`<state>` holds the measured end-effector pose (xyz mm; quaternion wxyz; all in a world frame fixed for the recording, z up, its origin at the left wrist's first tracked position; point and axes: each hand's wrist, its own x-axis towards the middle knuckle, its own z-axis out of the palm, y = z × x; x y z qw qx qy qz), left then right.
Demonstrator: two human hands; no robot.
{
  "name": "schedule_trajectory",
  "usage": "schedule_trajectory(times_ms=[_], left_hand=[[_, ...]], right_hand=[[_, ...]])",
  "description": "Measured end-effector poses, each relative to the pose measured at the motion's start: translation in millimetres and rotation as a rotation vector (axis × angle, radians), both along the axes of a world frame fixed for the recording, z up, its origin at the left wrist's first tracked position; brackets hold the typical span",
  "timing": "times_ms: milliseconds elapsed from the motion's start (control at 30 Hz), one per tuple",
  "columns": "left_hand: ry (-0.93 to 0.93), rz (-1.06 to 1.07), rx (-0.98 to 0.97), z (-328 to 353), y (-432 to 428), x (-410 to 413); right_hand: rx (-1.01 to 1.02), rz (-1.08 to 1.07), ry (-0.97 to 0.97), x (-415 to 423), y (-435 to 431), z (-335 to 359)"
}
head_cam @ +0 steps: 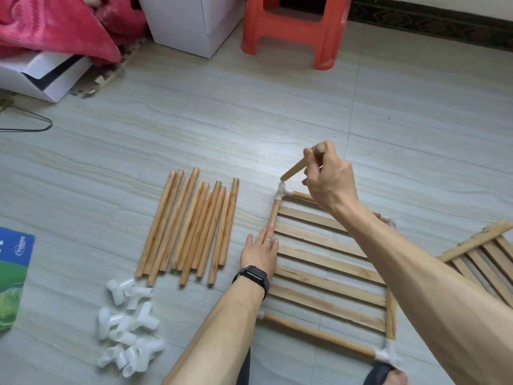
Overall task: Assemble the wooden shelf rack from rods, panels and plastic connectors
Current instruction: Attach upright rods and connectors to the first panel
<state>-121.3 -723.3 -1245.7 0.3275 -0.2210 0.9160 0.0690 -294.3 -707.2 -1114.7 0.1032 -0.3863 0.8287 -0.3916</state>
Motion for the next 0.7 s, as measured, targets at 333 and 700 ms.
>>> schedule_trajectory(times_ms=[333, 700], left_hand=[[0.005, 0.003, -0.005, -1, 2, 1], [0.054, -0.018, 0.011, -12, -3, 16]], right_hand=[[0.043, -0.003, 0.126, 6, 3, 1], [0.363, 0.022, 0.130, -11, -52, 30]])
